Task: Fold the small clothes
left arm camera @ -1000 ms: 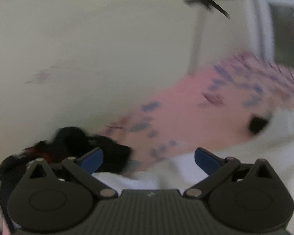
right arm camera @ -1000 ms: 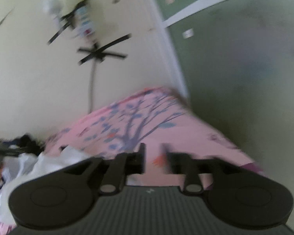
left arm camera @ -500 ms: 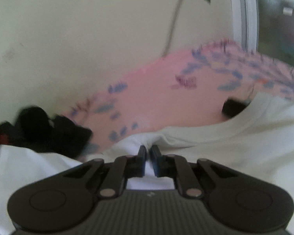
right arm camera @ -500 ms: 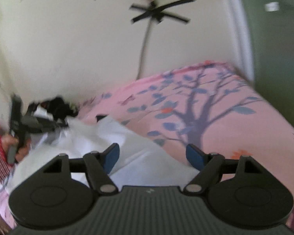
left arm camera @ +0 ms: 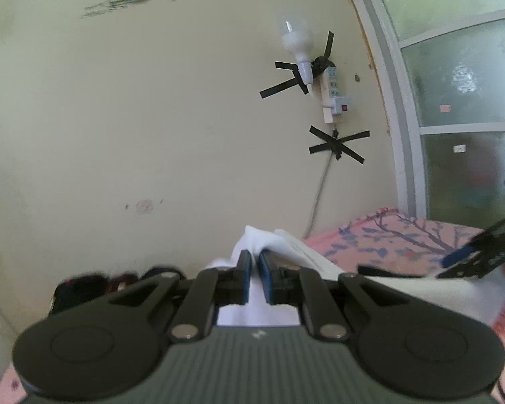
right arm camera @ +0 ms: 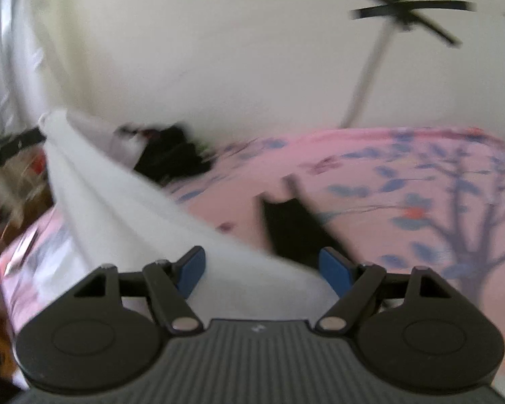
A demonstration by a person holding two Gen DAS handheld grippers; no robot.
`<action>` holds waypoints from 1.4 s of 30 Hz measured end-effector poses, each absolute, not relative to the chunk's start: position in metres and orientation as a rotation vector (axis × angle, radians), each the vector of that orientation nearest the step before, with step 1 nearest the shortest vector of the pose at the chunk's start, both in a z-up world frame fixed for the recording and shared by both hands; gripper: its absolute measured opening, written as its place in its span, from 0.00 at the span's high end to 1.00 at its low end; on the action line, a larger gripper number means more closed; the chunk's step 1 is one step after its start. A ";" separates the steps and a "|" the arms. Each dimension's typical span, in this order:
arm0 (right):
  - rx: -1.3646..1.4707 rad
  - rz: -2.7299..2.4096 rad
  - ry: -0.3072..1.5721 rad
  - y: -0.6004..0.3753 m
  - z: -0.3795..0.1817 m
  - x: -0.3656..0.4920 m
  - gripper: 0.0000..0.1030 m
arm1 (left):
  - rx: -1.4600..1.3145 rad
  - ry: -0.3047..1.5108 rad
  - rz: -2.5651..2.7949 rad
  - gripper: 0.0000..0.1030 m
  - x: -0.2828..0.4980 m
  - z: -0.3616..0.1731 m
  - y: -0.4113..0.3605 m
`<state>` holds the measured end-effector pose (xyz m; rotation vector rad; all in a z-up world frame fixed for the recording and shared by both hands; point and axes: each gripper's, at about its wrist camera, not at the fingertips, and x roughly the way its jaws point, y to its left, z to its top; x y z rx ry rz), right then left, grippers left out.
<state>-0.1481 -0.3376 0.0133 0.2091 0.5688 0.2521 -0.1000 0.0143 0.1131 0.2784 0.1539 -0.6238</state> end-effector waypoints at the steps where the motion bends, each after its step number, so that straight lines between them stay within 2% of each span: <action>1: 0.168 0.281 0.583 -0.327 0.011 -0.150 0.26 | 0.271 0.167 -0.619 0.93 -0.111 0.106 0.023; 7: -0.100 0.334 0.674 -0.282 -0.004 -0.150 0.26 | 0.222 0.329 -0.533 0.95 -0.136 0.064 0.061; 10: -0.161 0.330 0.721 -0.276 -0.003 -0.139 0.23 | 0.148 0.360 -0.478 0.95 -0.136 0.056 0.079; 15: -0.087 0.338 0.840 -0.282 -0.005 -0.120 0.21 | 0.068 0.376 -0.442 0.94 -0.125 0.057 0.096; 17: -0.050 0.347 0.856 -0.290 -0.006 -0.120 0.21 | 0.103 0.381 -0.438 0.89 -0.125 0.057 0.095; 18: -0.040 0.351 0.861 -0.294 -0.005 -0.122 0.22 | 0.134 0.381 -0.441 0.77 -0.125 0.058 0.092; 19: -0.032 0.357 0.863 -0.298 -0.005 -0.126 0.26 | 0.178 0.374 -0.445 0.57 -0.128 0.059 0.090; 20: -0.034 0.362 0.863 -0.301 -0.005 -0.129 0.33 | 0.221 0.360 -0.451 0.45 -0.131 0.061 0.087; 21: -0.039 0.361 0.864 -0.303 -0.004 -0.132 0.38 | 0.268 0.338 -0.458 0.28 -0.134 0.063 0.085; 22: -0.046 0.352 0.859 -0.303 -0.002 -0.135 0.55 | 0.322 0.310 -0.468 0.15 -0.137 0.065 0.082; 23: -0.053 0.340 0.854 -0.304 0.000 -0.137 0.75 | 0.378 0.284 -0.484 0.10 -0.140 0.067 0.079; 24: -0.049 0.337 0.849 -0.303 0.002 -0.139 0.86 | 0.436 0.265 -0.505 0.06 -0.141 0.068 0.075; 25: -0.050 0.330 0.845 -0.300 0.004 -0.140 1.00 | 0.503 0.252 -0.528 0.04 -0.141 0.068 0.070; 34: -0.094 0.186 0.654 -0.293 0.045 -0.191 1.00 | 1.037 0.187 -0.658 0.03 -0.121 0.031 0.021; 39: -0.057 0.086 0.591 -0.299 0.057 -0.213 1.00 | 1.241 0.178 -0.762 0.04 -0.115 0.012 0.004; 41: -0.039 0.052 0.564 -0.302 0.060 -0.219 1.00 | 1.295 0.200 -0.787 0.15 -0.106 0.005 -0.002; 42: -0.027 0.037 0.549 -0.304 0.062 -0.221 1.00 | 1.301 0.220 -0.789 0.35 -0.101 0.004 -0.005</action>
